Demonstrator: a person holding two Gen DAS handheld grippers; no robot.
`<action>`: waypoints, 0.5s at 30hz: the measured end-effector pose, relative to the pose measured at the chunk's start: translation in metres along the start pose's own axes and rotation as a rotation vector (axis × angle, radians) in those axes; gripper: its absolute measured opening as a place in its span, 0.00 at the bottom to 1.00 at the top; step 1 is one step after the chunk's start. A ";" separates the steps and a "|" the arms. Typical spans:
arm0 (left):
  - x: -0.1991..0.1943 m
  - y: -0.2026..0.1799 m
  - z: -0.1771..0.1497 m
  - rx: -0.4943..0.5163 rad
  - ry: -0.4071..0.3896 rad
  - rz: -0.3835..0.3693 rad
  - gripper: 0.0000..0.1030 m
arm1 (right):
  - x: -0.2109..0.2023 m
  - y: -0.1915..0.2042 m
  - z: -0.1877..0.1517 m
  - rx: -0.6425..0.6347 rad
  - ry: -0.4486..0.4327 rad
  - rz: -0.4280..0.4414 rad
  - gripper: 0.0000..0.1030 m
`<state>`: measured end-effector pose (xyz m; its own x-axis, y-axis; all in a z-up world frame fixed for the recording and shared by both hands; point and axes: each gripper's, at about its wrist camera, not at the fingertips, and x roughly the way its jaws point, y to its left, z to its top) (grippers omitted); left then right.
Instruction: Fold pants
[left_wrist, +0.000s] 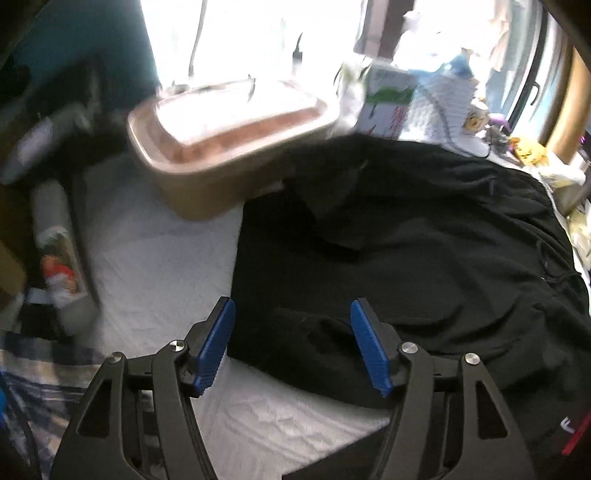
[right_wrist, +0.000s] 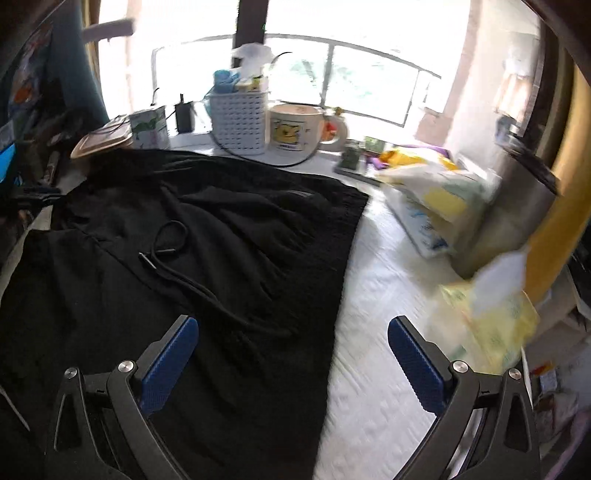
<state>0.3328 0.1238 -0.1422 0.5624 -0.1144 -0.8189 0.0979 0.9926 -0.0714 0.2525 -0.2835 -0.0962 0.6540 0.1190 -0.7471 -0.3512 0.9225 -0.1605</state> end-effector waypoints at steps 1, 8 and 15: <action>0.000 -0.004 0.000 0.026 -0.018 0.011 0.65 | 0.003 0.004 0.001 -0.016 0.005 0.004 1.00; -0.015 -0.017 -0.018 0.073 -0.047 -0.009 0.07 | 0.016 0.012 -0.003 -0.047 0.019 0.015 1.00; -0.038 -0.030 -0.054 0.057 -0.034 -0.016 0.05 | 0.014 0.005 -0.006 -0.029 0.010 0.020 1.00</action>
<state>0.2643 0.1010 -0.1393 0.5880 -0.1320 -0.7980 0.1532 0.9869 -0.0504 0.2559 -0.2793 -0.1111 0.6398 0.1338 -0.7568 -0.3839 0.9087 -0.1638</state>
